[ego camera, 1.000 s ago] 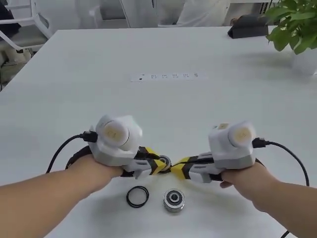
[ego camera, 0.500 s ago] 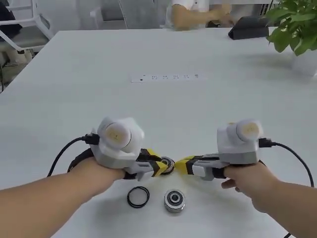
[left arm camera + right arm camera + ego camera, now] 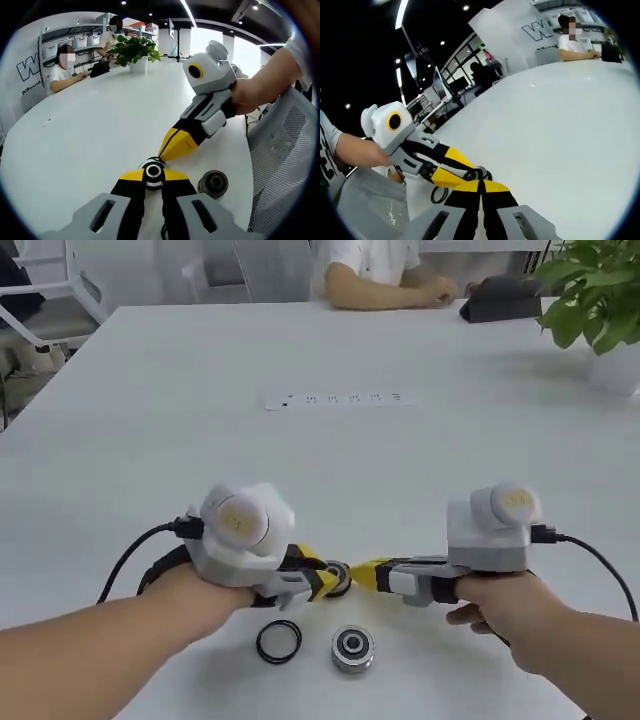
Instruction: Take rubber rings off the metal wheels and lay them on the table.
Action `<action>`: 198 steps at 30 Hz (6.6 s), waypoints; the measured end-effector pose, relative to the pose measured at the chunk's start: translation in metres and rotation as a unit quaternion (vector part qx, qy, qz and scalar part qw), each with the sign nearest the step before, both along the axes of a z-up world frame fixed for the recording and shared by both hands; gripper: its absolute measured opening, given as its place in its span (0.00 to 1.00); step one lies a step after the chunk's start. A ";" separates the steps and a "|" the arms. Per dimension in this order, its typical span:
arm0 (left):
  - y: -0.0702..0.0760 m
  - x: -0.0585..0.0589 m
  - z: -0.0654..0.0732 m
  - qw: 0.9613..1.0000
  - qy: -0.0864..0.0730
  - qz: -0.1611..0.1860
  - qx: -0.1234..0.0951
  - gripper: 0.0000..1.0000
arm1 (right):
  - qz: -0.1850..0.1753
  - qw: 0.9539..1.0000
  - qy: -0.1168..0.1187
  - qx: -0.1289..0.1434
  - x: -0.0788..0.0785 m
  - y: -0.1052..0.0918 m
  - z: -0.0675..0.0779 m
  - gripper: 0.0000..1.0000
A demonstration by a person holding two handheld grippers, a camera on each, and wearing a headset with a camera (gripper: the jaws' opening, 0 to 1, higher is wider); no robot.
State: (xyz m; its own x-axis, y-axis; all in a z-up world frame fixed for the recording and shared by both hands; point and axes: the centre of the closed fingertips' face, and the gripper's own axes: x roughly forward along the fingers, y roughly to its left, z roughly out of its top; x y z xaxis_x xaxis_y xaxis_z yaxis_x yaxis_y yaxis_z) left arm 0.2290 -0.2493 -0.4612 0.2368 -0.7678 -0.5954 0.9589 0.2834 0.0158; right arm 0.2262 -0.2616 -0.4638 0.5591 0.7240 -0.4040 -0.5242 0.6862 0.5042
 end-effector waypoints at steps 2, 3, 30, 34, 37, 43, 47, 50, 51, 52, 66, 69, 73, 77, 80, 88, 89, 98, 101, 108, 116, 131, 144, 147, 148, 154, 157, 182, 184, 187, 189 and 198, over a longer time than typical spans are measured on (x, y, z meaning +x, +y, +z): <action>0.000 0.000 0.000 1.000 0.000 -0.001 -0.001 0.06 | 0.000 1.000 0.001 0.005 -0.001 0.001 0.001 0.00; 0.000 0.000 0.000 1.000 0.000 -0.001 -0.001 0.06 | 0.001 1.000 0.002 0.006 -0.001 0.002 0.001 0.00; -0.001 -0.002 -0.001 1.000 0.000 -0.004 0.004 0.06 | 0.040 0.999 -0.002 0.036 -0.012 0.016 0.012 0.00; -0.001 -0.001 -0.001 1.000 0.000 -0.003 0.003 0.06 | 0.050 0.998 0.000 0.045 -0.016 0.017 0.015 0.00; -0.001 -0.001 -0.001 1.000 0.001 -0.001 0.005 0.07 | 0.043 0.998 0.005 0.043 -0.016 0.016 0.013 0.00; -0.001 -0.002 -0.001 1.000 0.003 -0.004 0.009 0.07 | 0.027 0.999 0.010 0.025 -0.012 0.009 0.008 0.00; -0.001 -0.005 0.001 1.000 0.026 0.002 0.004 0.11 | 0.022 0.999 0.010 0.027 -0.012 0.008 0.010 0.00; 0.001 -0.006 0.003 1.000 0.025 0.000 0.003 0.12 | 0.023 0.999 0.009 0.027 -0.013 0.008 0.011 0.00; 0.002 -0.006 0.004 1.000 0.026 -0.001 0.001 0.12 | 0.023 0.999 0.008 0.027 -0.012 0.008 0.011 0.00; 0.003 -0.008 0.006 1.000 0.028 -0.002 -0.003 0.12 | 0.022 0.999 0.008 0.027 -0.012 0.007 0.012 0.00; 0.022 -0.019 0.038 0.999 0.026 -0.008 -0.042 0.26 | 0.027 0.999 0.001 0.042 -0.014 0.011 0.026 0.00; 0.027 -0.021 0.048 0.998 0.028 -0.005 -0.056 0.30 | 0.030 0.998 0.000 0.047 -0.015 0.013 0.029 0.00; 0.033 -0.025 0.058 0.997 0.024 -0.003 -0.069 0.37 | 0.033 0.998 -0.003 0.048 -0.019 0.015 0.034 0.00; 0.044 -0.030 0.067 0.997 0.027 -0.002 -0.079 0.40 | 0.042 0.998 -0.006 0.047 -0.022 0.018 0.037 0.00; 0.053 -0.032 0.071 0.996 0.025 -0.001 -0.083 0.42 | 0.048 0.998 -0.007 0.048 -0.024 0.020 0.039 0.00; 0.073 -0.040 0.083 0.995 0.022 0.013 -0.095 0.53 | 0.059 0.997 -0.007 0.057 -0.027 0.031 0.046 0.00; 0.075 -0.040 0.083 0.995 0.019 0.014 -0.095 0.54 | 0.062 0.996 -0.008 0.058 -0.028 0.034 0.047 0.00; 0.092 -0.044 0.086 0.994 0.014 0.034 -0.102 0.67 | 0.087 0.994 -0.004 0.059 -0.034 0.052 0.047 0.00; 0.096 -0.047 0.087 0.994 0.012 0.035 -0.101 0.69 | 0.094 0.994 -0.001 0.056 -0.036 0.056 0.045 0.00; 0.105 -0.053 0.085 0.995 0.011 0.032 -0.095 0.76 | 0.107 0.993 0.008 0.050 -0.041 0.063 0.039 0.00; 0.110 -0.060 0.078 0.997 0.009 0.022 -0.079 0.83 | 0.127 0.991 0.023 0.038 -0.050 0.071 0.028 0.00; 0.120 -0.066 0.071 0.997 0.019 0.024 -0.070 0.87 | 0.152 0.987 0.051 0.009 -0.060 0.081 0.008 0.00; 0.122 -0.064 0.067 0.997 0.022 0.029 -0.063 0.86 | 0.151 0.987 0.050 -0.013 -0.059 0.078 0.000 0.00; 0.122 -0.063 0.067 0.998 0.021 0.029 -0.060 0.85 | 0.148 0.988 0.048 -0.013 -0.057 0.078 0.000 0.00; 0.123 -0.063 0.066 0.998 0.022 0.028 -0.059 0.85 | 0.147 0.988 0.048 -0.014 -0.057 0.077 0.000 0.00; 0.123 -0.063 0.065 0.998 0.023 0.028 -0.056 0.85 | 0.149 0.988 0.047 -0.017 -0.058 0.077 -0.001 0.00; 0.122 -0.063 0.065 0.998 0.023 0.026 -0.054 0.85 | 0.149 0.988 0.043 -0.020 -0.057 0.076 -0.001 0.00; 0.116 -0.059 0.066 0.998 0.024 0.020 -0.048 0.84 | 0.156 0.987 0.004 -0.038 -0.052 0.071 0.007 0.27; 0.116 -0.059 0.066 0.998 0.024 0.020 -0.048 0.84 | 0.160 0.986 -0.003 -0.043 -0.052 0.072 0.008 0.30; 0.116 -0.059 0.067 0.998 0.024 0.020 -0.048 0.84 | 0.163 0.986 -0.013 -0.041 -0.052 0.073 0.012 0.33; 0.116 -0.058 0.067 0.998 0.024 0.021 -0.049 0.84 | 0.163 0.986 -0.018 -0.040 -0.052 0.073 0.015 0.34; 0.111 -0.055 0.068 0.998 0.023 0.017 -0.048 0.83 | 0.156 0.986 -0.043 -0.039 -0.046 0.064 0.027 0.36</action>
State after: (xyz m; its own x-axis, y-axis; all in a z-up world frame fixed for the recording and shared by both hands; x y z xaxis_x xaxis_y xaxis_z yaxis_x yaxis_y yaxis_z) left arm 0.1745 -0.1387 -0.3934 0.2382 -0.8133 -0.5309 0.9475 0.3148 -0.0571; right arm 0.1803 -0.1972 -0.4370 0.3484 0.8347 -0.4266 -0.7543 0.5198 0.4010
